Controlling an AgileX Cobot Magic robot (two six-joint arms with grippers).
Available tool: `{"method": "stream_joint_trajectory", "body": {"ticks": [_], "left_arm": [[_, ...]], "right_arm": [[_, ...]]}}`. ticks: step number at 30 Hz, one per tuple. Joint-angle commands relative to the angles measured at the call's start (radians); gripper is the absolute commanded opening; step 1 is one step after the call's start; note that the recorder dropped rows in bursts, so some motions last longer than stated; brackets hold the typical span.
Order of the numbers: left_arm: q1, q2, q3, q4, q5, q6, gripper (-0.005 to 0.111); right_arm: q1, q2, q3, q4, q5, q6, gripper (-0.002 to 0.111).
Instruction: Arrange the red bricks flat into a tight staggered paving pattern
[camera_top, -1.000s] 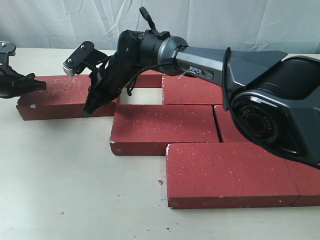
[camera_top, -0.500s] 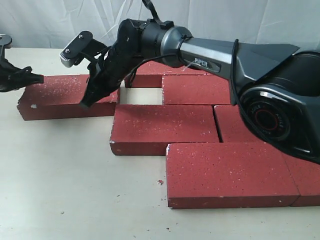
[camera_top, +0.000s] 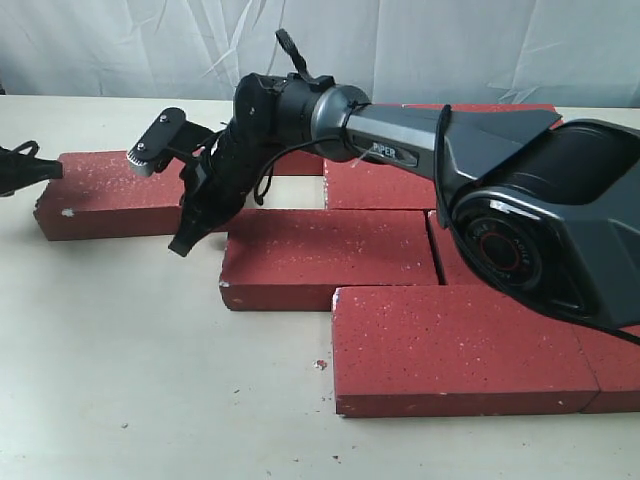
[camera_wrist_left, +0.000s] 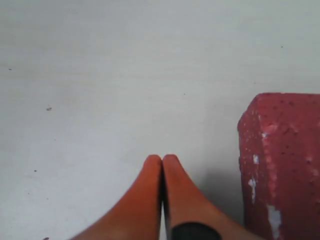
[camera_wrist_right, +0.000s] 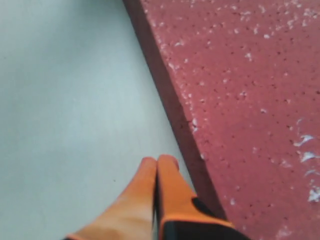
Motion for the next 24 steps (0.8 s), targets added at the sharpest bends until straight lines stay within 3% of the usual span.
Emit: {"method": "stream_joint_trajectory", "body": {"ticks": [1,21,24], "left_arm": [[-0.015,0.042,-0.008,-0.016,-0.061,-0.005,0.000],[-0.117,0.050,-0.018,0.023,-0.108,-0.006,0.000],[-0.128,0.050,-0.018,0.047,-0.113,-0.006,0.000]], "right_arm": [[-0.001,0.001,-0.002,-0.005,-0.052,-0.009,-0.001],[-0.001,-0.025,-0.002,0.015,-0.026,0.009,-0.001],[-0.003,-0.087,-0.002,-0.058,0.021,0.056,-0.001]]}}
